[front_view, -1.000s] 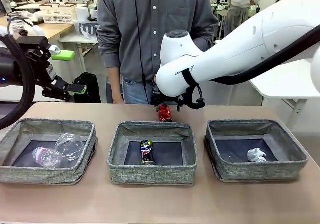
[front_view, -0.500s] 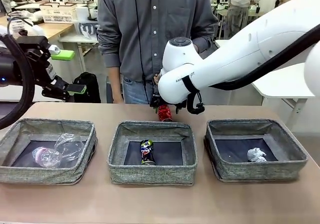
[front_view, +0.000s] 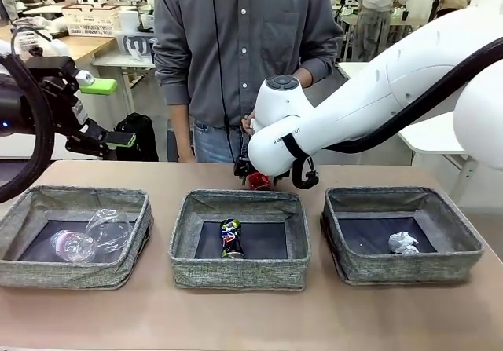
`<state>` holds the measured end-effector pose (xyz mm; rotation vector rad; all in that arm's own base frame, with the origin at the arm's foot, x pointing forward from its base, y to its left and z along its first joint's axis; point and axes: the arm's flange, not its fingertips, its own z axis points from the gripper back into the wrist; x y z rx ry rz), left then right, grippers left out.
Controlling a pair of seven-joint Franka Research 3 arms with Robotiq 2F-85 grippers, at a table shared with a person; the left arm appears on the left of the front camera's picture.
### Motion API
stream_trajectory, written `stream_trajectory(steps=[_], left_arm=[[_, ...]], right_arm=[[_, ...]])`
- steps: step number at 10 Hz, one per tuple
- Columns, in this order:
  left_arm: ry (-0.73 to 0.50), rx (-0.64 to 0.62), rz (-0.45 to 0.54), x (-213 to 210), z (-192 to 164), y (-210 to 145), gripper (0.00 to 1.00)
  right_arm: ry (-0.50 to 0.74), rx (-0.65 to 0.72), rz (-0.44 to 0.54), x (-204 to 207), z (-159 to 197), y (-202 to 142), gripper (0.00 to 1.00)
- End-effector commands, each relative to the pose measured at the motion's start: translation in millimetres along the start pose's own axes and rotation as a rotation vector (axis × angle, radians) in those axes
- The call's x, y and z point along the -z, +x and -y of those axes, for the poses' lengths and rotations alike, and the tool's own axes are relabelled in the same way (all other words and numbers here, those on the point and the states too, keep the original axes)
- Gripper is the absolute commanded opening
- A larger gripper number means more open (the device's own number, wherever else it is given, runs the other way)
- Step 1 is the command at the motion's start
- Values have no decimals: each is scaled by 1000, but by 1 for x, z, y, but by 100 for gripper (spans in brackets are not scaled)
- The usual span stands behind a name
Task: Sort the waste into the appropriate baskets.
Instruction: Pick up the waste item pointed out by the person.
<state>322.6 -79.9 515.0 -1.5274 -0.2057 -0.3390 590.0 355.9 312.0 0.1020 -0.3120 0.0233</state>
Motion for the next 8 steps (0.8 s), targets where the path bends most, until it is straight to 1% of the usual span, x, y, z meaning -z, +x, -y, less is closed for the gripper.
stream_trajectory(steps=[1,6,7,8], left_arm=[[-21,20,7,3,0,-5,100],[-21,20,7,3,0,-5,100],[-21,20,7,3,0,-5,100],[-21,20,7,3,0,-5,100]], right_arm=[[10,-23,13,1,0,4,100],[5,-56,11,1,-4,5,100],[2,-54,5,1,-4,5,40],[-6,-48,2,1,-4,5,40]])
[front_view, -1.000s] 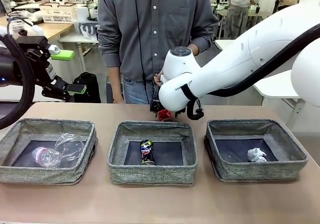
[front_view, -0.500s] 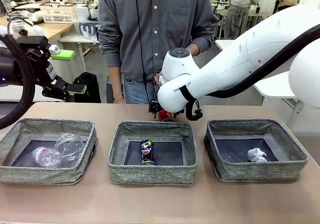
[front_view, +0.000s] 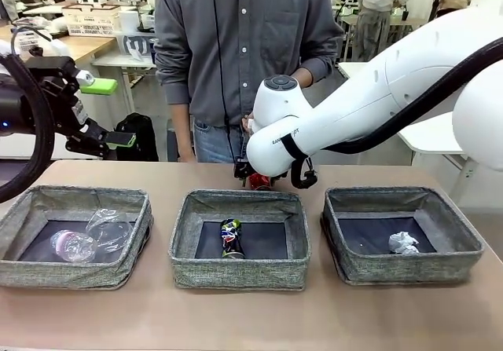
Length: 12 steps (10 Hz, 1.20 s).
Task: Sort the waste into the appropriate baskets.
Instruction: Pick up the waste item pointed out by the person.
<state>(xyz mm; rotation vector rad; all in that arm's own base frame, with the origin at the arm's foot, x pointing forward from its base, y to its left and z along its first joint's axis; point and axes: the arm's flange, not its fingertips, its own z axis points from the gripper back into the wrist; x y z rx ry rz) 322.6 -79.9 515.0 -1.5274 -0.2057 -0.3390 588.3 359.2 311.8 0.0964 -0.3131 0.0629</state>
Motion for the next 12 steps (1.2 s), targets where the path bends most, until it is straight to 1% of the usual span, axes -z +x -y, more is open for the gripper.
stream_trajectory(steps=[1,2,3,8,11,12], left_arm=[[-21,20,7,3,0,-5,100],[-21,20,7,3,0,-5,100],[-21,20,7,3,0,-5,100],[-21,20,7,3,0,-5,100],[-21,20,7,3,0,-5,100],[-21,20,7,3,0,-5,100]], right_arm=[[-11,-9,3,0,0,6,0],[-13,-8,4,0,0,6,36],[-15,-13,12,-1,0,6,0],[-8,-14,43,-1,3,5,0],[-7,-15,41,-3,6,4,0],[5,-24,37,-10,9,3,0]])
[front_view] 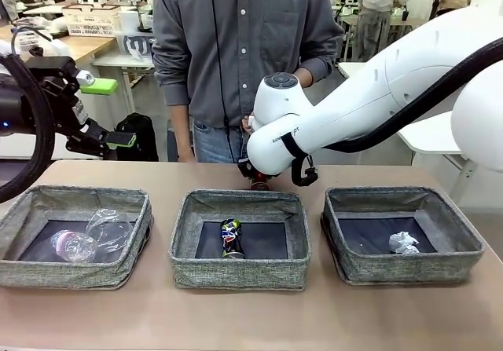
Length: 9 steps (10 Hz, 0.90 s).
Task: Sort the waste into the appropriate baskets.
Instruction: Pick up the waste item pointed out by the person.
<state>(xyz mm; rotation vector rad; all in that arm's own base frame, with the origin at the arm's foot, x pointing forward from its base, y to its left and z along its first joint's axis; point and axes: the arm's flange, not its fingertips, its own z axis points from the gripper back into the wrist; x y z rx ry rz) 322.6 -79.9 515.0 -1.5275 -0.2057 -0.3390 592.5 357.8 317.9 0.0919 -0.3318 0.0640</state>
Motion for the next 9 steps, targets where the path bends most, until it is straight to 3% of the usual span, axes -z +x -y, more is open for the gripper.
stream_trajectory(steps=[1,5,6,8,9], left_arm=[[-21,20,7,3,0,-5,100],[-21,20,7,3,0,-5,100],[-21,20,7,3,0,-5,100],[-21,20,7,3,0,-5,100],[-21,20,7,3,0,-5,100]], right_arm=[[37,-50,-10,-28,17,-5,0],[90,-129,-164,-110,67,-25,0],[74,-103,-177,-122,80,-31,0],[123,-71,-78,-162,105,-54,0],[173,-64,-119,-186,107,-74,0]])
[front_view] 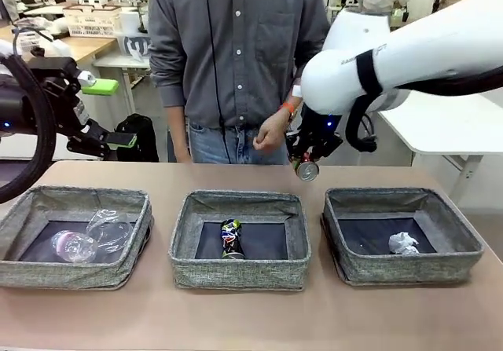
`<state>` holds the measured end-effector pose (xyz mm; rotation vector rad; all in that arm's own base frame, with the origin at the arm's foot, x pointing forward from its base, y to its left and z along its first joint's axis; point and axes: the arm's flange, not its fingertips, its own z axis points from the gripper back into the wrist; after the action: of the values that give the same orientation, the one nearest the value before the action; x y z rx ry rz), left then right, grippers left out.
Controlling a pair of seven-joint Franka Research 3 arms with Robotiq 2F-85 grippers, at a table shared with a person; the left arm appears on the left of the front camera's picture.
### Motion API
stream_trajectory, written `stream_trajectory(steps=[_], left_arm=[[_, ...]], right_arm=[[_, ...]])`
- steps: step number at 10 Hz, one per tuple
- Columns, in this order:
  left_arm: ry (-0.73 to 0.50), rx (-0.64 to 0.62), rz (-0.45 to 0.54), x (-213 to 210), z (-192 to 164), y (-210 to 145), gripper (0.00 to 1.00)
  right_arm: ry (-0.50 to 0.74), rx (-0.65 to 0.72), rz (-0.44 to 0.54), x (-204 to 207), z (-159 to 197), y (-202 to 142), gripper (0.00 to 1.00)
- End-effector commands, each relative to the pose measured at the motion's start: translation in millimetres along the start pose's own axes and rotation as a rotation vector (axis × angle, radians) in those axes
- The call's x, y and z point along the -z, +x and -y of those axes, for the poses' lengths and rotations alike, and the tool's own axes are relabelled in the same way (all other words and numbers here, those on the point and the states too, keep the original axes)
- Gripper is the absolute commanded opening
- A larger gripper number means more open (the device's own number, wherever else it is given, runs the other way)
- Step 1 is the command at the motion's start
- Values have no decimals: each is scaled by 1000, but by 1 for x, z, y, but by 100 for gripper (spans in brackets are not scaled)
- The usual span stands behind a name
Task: Sort the waste into the appropriate baskets.
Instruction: Pick up the waste item pointed out by the person.
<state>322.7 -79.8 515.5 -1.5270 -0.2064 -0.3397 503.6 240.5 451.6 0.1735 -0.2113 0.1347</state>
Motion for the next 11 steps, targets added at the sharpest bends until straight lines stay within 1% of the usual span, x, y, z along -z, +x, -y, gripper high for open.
stream_trajectory(steps=[1,2,3,4,5,6,8,9,10,11], left_arm=[[-22,19,7,3,0,-5,100],[-22,19,7,3,0,-5,100],[-22,19,7,3,0,-5,100],[-22,19,7,3,0,-5,100],[-22,19,7,3,0,-5,100],[-22,19,7,3,0,-5,100],[-22,19,7,3,0,-5,100],[-22,19,7,3,0,-5,100],[-22,19,7,3,0,-5,100],[-22,19,7,3,0,-5,100]], right_arm=[[169,17,-64,-38,-9,-65,0],[184,47,-98,-51,-32,-99,0],[136,55,-99,-56,-55,-129,0],[87,33,-87,-56,-74,-152,0],[93,-27,-43,-55,-75,-149,0],[122,26,-101,-56,-63,-133,0],[122,26,-101,-56,-63,-133,0],[102,10,-93,-57,-74,-153,34],[85,-3,-95,-74,-122,-135,34],[24,22,-152,-104,-162,-133,34]])
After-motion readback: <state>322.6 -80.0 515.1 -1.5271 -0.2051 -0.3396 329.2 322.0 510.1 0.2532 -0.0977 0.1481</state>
